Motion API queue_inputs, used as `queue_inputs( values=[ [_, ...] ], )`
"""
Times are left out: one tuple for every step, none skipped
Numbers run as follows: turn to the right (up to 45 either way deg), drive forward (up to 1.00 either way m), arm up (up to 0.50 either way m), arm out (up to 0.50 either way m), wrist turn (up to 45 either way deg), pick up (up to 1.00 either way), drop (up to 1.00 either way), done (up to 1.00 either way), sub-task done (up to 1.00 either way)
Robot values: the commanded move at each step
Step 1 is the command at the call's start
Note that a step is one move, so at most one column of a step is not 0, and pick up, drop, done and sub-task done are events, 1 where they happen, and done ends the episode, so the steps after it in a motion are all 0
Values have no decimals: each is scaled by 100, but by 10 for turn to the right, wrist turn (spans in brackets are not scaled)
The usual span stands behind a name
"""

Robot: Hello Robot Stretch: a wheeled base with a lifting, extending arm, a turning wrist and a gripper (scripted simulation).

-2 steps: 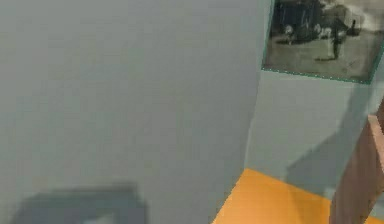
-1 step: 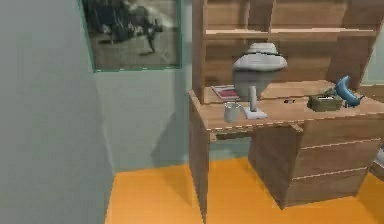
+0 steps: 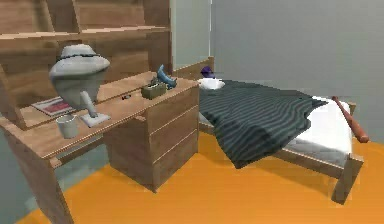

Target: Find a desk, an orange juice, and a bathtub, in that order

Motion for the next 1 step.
queue_inputs(
  values=[
    [330,0,0,0,0,0,0,0,0]
  ],
)
